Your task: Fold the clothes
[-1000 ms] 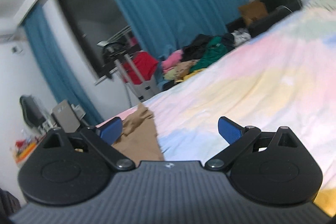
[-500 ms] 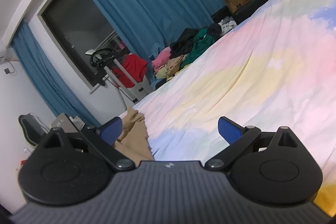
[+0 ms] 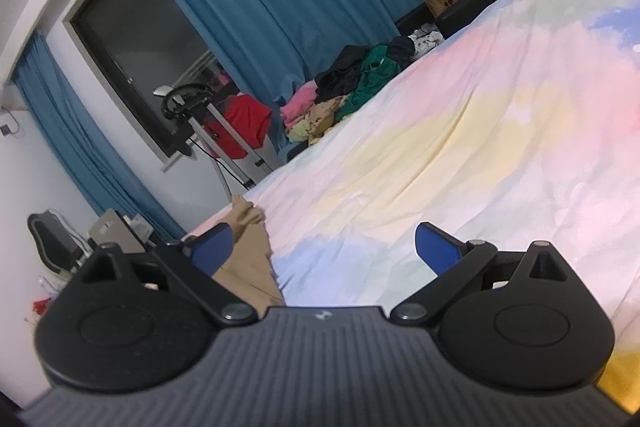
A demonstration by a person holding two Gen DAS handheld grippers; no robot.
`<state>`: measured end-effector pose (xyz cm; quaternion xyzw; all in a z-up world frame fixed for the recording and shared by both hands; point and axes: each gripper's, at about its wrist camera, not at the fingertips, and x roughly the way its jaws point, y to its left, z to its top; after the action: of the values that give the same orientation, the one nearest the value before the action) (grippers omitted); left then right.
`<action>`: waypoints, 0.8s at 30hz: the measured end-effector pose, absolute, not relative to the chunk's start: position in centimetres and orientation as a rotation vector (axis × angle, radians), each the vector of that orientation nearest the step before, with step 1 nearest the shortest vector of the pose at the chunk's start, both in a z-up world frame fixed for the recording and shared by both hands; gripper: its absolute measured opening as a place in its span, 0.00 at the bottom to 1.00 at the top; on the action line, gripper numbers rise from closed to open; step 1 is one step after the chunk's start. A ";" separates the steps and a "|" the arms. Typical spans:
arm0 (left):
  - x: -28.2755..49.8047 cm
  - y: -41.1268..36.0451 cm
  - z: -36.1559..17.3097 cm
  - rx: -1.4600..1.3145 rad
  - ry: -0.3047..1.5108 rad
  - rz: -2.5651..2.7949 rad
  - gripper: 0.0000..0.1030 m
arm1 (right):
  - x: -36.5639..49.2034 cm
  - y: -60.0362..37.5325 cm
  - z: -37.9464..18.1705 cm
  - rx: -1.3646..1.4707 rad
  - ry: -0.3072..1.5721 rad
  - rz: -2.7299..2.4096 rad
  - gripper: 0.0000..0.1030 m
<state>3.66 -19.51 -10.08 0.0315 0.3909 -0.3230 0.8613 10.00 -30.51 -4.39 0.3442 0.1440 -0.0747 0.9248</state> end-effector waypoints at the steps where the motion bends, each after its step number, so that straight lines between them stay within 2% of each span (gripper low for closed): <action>1: 3.4 -18.6 -9.3 0.044 0.797 -0.671 0.00 | 10.0 -30.5 -4.4 0.708 0.299 -0.155 0.96; 7: 1.7 -11.6 -5.4 -0.158 0.728 -0.665 0.00 | 10.1 -29.9 -4.3 0.702 0.313 -0.134 0.96; 9: 2.2 -10.8 -5.7 -0.170 0.767 -0.705 0.00 | 10.1 -29.4 -4.1 0.694 0.321 -0.119 0.96; 12: 2.0 -11.8 -6.5 -0.099 0.756 -0.730 0.00 | 10.0 -28.5 -3.6 0.666 0.320 -0.083 0.96; 16: 1.5 -14.7 -7.6 0.029 0.726 -0.799 0.06 | 9.8 -27.9 -3.2 0.619 0.335 -0.071 0.96; 18: 1.1 -16.3 -8.2 0.108 0.718 -0.826 0.17 | 9.7 -28.2 -3.2 0.632 0.329 -0.072 0.96; 20: 0.8 -17.9 -8.9 0.189 0.709 -0.852 0.35 | 9.6 -28.5 -3.2 0.637 0.322 -0.080 0.96; 22: 0.5 -19.3 -9.6 0.274 0.695 -0.859 0.39 | 10.0 -28.7 -3.5 0.638 0.332 -0.088 0.96; 24: 0.2 -20.5 -10.5 0.364 0.676 -0.846 0.39 | 10.4 -28.9 -3.9 0.639 0.344 -0.096 0.96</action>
<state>0.22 -20.46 -10.54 0.1724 0.3201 -0.4005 0.8411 10.40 -28.90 -3.89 0.3124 0.1681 -0.0469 0.9338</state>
